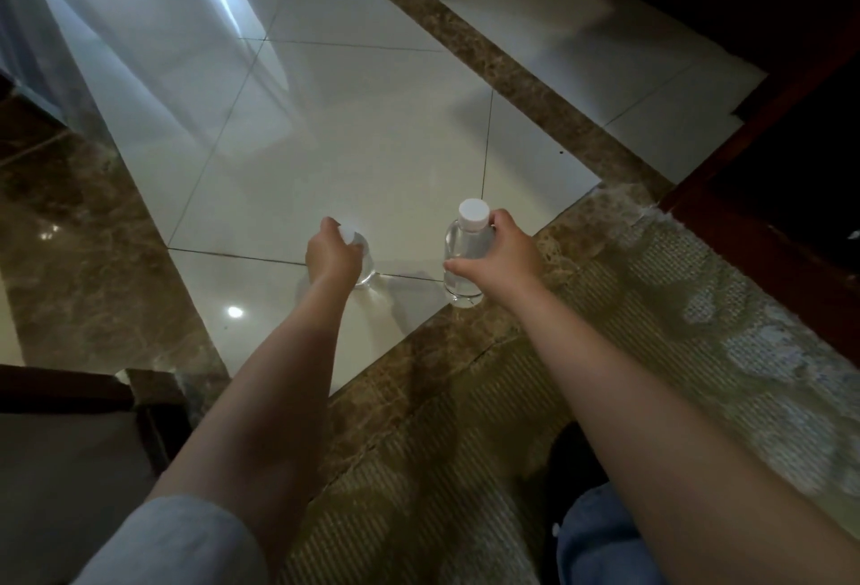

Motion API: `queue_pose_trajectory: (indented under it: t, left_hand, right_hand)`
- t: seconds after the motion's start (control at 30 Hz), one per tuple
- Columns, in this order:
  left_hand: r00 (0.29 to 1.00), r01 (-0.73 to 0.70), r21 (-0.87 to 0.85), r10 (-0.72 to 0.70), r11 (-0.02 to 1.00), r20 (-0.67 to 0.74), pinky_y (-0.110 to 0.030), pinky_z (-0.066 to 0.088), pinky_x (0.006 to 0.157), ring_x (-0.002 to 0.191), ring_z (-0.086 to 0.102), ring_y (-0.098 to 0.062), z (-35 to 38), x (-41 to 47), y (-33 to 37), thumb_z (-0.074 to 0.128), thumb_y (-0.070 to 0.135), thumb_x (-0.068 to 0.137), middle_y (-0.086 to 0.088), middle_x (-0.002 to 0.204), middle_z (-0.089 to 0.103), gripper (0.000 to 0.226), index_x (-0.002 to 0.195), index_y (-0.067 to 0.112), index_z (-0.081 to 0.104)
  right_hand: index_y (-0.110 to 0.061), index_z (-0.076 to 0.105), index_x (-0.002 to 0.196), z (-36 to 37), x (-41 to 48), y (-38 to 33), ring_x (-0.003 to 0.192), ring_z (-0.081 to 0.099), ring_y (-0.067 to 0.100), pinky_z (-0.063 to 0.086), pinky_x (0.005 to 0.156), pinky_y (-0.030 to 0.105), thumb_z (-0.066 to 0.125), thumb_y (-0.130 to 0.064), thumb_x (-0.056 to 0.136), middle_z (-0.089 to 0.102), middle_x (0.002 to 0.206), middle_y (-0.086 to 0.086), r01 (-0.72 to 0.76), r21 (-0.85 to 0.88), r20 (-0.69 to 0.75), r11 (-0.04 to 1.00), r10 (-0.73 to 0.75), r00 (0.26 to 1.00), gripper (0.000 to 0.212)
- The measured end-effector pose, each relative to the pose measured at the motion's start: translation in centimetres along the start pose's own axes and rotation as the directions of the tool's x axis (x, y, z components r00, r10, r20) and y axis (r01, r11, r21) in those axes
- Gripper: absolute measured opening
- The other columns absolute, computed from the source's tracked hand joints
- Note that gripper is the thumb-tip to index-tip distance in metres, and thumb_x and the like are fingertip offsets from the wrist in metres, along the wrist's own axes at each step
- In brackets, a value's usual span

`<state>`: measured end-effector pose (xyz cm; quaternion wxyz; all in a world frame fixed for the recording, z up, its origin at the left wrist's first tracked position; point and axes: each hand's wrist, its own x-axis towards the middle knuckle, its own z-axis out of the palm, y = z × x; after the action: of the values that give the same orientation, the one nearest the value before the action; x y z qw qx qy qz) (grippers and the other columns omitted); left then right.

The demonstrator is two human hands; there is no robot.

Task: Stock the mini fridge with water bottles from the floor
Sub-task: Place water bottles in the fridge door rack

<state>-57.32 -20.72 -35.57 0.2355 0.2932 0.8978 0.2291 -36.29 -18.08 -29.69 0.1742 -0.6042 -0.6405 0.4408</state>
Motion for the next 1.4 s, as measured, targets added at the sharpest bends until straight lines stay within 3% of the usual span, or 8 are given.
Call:
queue_pose_trajectory:
  t: [0.3,0.43,0.6,0.7,0.8,1.0,1.23,1.4]
  left_hand:
    - [0.952,-0.23,-0.134,0.251,0.964,0.176,-0.025,0.038,0.073,0.101,0.057,-0.028,-2.4,-5.7,5.1,0.068,0.017,0.083,-0.01,0.104,0.06,0.032,0.112,0.006,0.057]
    - [0.902,-0.339,-0.198,0.377,0.92,0.209,-0.019,0.04,0.057,0.069,0.054,-0.015,-3.9,-9.7,9.3,0.069,0.017,0.083,-0.006,0.098,0.057,0.027,0.107,0.01,0.057]
    - [0.815,-0.507,-0.209,0.544,0.836,0.199,-0.032,0.044,0.081,0.101,0.057,-0.027,-4.8,-14.3,14.2,0.068,0.02,0.083,-0.012,0.11,0.062,0.032,0.111,0.007,0.058]
    - [0.762,-0.566,-0.27,0.619,0.779,0.19,-0.032,0.043,0.08,0.096,0.054,-0.021,-5.1,-17.0,16.9,0.069,0.02,0.083,-0.006,0.104,0.058,0.032,0.111,0.01,0.057]
    - [0.696,-0.631,-0.312,0.696,0.71,0.178,-0.04,0.049,0.087,0.099,0.056,-0.026,-5.1,-19.9,19.6,0.069,0.017,0.081,-0.002,0.099,0.056,0.031,0.108,0.011,0.056]
    - [0.584,-0.732,-0.327,0.798,0.597,0.148,-0.03,0.043,0.08,0.091,0.051,-0.016,-4.2,-26.2,24.6,0.071,0.017,0.081,-0.001,0.1,0.055,0.034,0.111,0.011,0.058]
    - [0.44,-0.809,-0.354,0.883,0.469,0.165,-0.023,0.037,0.074,0.09,0.049,-0.012,-1.4,-34.3,29.5,0.069,0.019,0.083,0.004,0.101,0.055,0.03,0.109,0.012,0.057]
    - [0.323,-0.831,-0.407,0.925,0.379,0.201,-0.022,0.036,0.074,0.091,0.049,-0.012,1.2,-40.8,32.7,0.067,0.016,0.084,0.003,0.104,0.055,0.03,0.112,0.012,0.056]
  right_hand:
    - [-0.017,0.048,0.112,-5.4,-2.3,-1.5,0.1,0.058,0.021,0.043,0.074,0.029,0.083,-0.027,0.067,0.06,0.116,0.003,0.012,-0.062,-0.094,0.998,-0.017,0.995,0.058]
    - [-0.016,0.048,0.12,-9.3,-4.7,-2.1,0.099,0.056,0.023,0.047,0.077,0.033,0.08,-0.027,0.07,0.058,0.116,0.005,0.021,-0.1,-0.166,0.995,-0.038,0.985,0.061]
    - [-0.016,0.048,0.127,-14.9,-7.9,-2.1,0.11,0.055,0.024,0.046,0.082,0.033,0.08,-0.028,0.069,0.058,0.121,0.005,0.001,-0.085,-0.279,0.996,-0.025,0.96,0.067]
    - [-0.018,0.049,0.128,-18.4,-9.9,-1.8,0.109,0.056,0.023,0.05,0.085,0.035,0.079,-0.03,0.068,0.059,0.117,0.004,-0.008,-0.088,-0.343,0.996,-0.023,0.939,0.068]
    - [-0.017,0.051,0.121,-21.8,-12.1,-1.2,0.101,0.057,0.022,0.05,0.081,0.034,0.078,-0.031,0.066,0.06,0.109,0.003,-0.022,-0.07,-0.411,0.997,-0.009,0.912,0.063]
    - [-0.018,0.051,0.118,-27.6,-16.6,0.8,0.096,0.057,0.019,0.048,0.074,0.033,0.077,-0.034,0.067,0.06,0.107,0.001,-0.009,-0.011,-0.561,1.0,0.001,0.828,0.059]
    - [-0.016,0.051,0.122,-33.7,-22.2,4.9,0.101,0.059,0.022,0.054,0.084,0.043,0.078,-0.033,0.068,0.06,0.109,0.002,-0.022,0.087,-0.679,0.996,0.076,0.73,0.062]
    - [-0.017,0.05,0.126,-37.6,-26.5,8.7,0.094,0.06,0.021,0.054,0.081,0.04,0.076,-0.033,0.071,0.058,0.108,0.0,-0.06,0.16,-0.756,0.985,0.161,0.635,0.063]
